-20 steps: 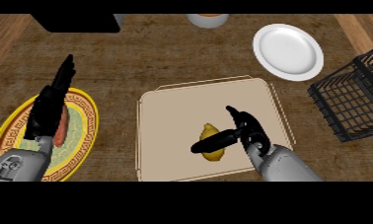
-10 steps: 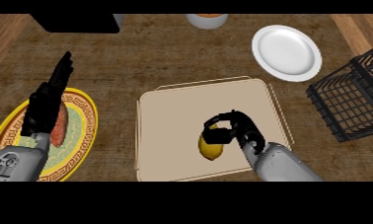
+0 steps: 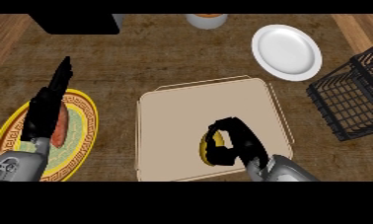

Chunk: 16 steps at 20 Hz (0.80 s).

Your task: Pick the lemon from the tray and place it in the tiered basket

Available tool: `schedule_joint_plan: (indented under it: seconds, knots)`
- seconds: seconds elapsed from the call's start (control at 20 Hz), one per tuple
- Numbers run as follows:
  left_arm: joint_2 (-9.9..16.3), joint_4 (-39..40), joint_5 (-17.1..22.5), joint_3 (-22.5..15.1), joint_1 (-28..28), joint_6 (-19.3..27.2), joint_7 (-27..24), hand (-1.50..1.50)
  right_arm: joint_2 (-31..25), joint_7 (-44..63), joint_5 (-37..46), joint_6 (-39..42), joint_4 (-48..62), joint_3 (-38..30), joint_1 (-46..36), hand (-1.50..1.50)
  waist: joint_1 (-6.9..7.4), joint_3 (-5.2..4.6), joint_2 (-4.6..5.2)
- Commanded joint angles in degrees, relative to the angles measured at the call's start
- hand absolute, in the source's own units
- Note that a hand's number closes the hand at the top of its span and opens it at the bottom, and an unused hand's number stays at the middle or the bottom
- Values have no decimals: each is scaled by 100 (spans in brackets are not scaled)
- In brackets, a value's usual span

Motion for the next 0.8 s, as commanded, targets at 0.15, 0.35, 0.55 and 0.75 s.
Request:
schedule_joint_plan:
  seconds: [0.15,0.35,0.55,0.75]
  knots:
    - [-81,14,-86,-3,184,166,11,0,-1463,-1242,1930,791,-1453,1766,-104,150,-191,64,-46]
    - [-87,13,-63,57,322,162,-35,0,-2298,-1421,2622,-326,-3072,1305,541,150,-378,68,-4]
    - [71,-133,60,223,411,32,-53,0,-3107,-1629,3044,-1062,-3902,435,808,150,-346,78,17]
    - [49,-51,-49,260,219,142,20,0,-4043,-1389,3155,-1308,-5232,-368,1156,150,-446,77,37]
